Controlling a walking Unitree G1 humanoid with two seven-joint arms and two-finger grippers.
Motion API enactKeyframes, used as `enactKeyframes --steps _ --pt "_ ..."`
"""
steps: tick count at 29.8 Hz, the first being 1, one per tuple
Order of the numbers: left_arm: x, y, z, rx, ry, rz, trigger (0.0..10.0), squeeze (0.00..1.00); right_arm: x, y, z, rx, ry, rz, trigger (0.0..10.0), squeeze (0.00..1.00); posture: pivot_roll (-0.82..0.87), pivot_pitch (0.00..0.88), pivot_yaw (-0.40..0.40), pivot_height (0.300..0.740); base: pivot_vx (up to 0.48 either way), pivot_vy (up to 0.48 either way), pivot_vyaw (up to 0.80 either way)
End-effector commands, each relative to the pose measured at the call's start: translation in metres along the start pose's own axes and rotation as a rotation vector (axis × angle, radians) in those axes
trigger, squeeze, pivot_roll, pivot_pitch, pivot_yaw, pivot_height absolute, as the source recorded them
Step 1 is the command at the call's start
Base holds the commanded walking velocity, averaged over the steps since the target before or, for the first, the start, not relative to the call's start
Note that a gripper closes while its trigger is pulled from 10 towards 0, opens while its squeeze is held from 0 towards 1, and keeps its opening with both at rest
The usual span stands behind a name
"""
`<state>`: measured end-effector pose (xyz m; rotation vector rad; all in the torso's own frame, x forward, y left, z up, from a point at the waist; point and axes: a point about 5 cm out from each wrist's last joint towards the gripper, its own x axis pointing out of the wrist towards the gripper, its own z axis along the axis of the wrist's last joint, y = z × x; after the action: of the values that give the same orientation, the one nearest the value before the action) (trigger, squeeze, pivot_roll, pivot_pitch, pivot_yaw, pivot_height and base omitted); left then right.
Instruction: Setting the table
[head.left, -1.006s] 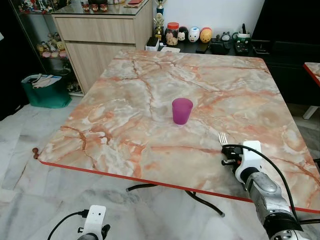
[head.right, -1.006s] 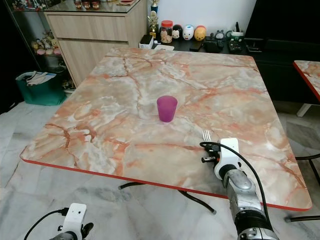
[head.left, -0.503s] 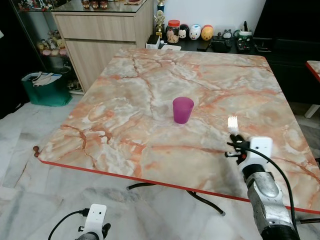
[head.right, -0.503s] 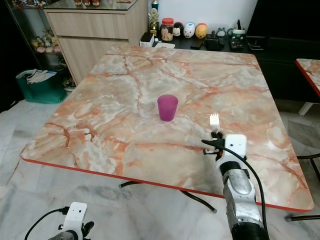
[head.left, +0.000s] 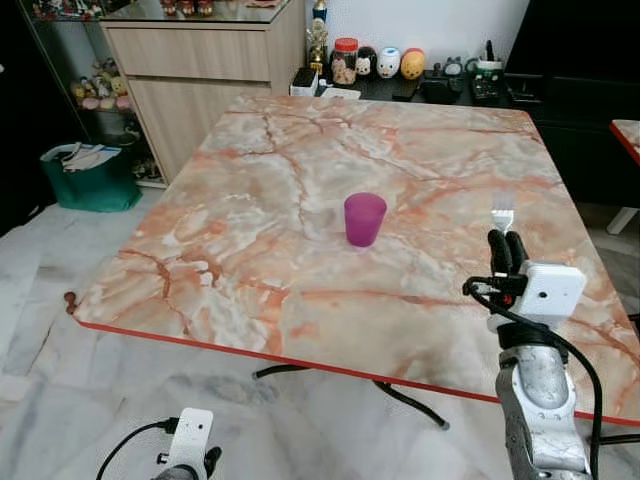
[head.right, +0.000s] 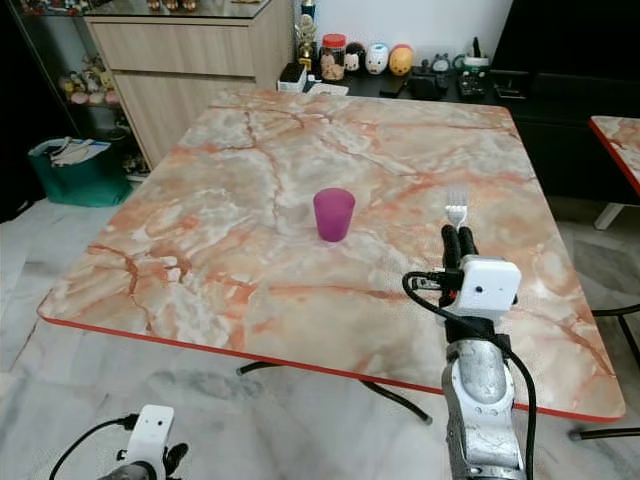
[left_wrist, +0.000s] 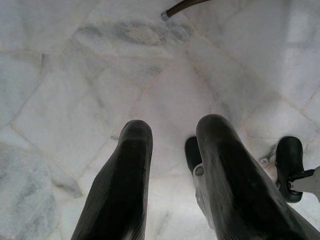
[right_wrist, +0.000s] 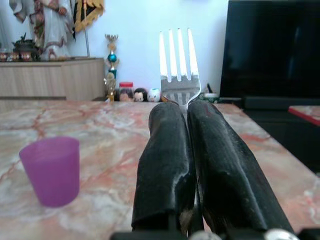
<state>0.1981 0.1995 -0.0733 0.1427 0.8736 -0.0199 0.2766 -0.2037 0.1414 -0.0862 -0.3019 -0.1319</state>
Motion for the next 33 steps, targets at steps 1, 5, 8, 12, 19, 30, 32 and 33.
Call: enactKeyframes --steps 1,5,8,12,19,30,32,33 --pt "-0.002 0.002 -0.008 0.015 0.024 0.008 10.0 0.0 0.004 0.001 0.011 -0.001 -0.039 -0.003 10.0 0.0 0.01 0.0 0.001 0.731 0.0 0.0 0.0" --pt "-0.003 0.004 -0.011 0.006 0.034 0.019 10.0 0.0 0.008 0.003 0.015 0.0 -0.053 0.0 10.0 0.0 0.01 0.0 -0.006 0.731 0.0 0.0 0.0" --pt "-0.004 0.005 -0.016 0.014 0.046 0.022 10.0 0.0 0.011 0.003 0.018 0.003 -0.065 -0.004 10.0 0.0 0.02 0.0 -0.01 0.731 0.0 0.0 0.0" --pt "-0.005 0.006 -0.018 0.016 0.052 0.027 10.0 0.0 0.014 0.002 0.019 -0.002 -0.068 -0.011 10.0 0.0 0.02 0.0 -0.012 0.731 0.0 0.0 0.0" --pt "-0.005 0.005 -0.021 0.016 0.053 0.028 10.0 0.0 0.018 -0.003 0.022 -0.006 -0.083 -0.042 10.0 0.0 0.02 0.0 -0.017 0.731 0.0 -0.209 0.0" --pt "-0.001 0.007 -0.002 -0.013 0.001 0.04 10.0 0.0 0.023 -0.005 0.027 -0.01 -0.095 -0.064 10.0 0.0 0.0 0.0 -0.016 0.731 0.0 -0.245 -0.49" --pt "0.0 0.006 0.002 -0.01 -0.011 0.037 10.0 0.0 0.023 -0.006 0.027 -0.019 -0.096 -0.069 10.0 0.0 0.0 0.0 -0.015 0.731 0.0 -0.246 0.0" --pt "0.0 0.005 0.003 -0.009 -0.016 0.036 10.0 0.0 0.023 -0.006 0.026 -0.023 -0.092 -0.07 10.0 0.0 0.0 0.0 -0.015 0.731 0.0 -0.247 0.0"
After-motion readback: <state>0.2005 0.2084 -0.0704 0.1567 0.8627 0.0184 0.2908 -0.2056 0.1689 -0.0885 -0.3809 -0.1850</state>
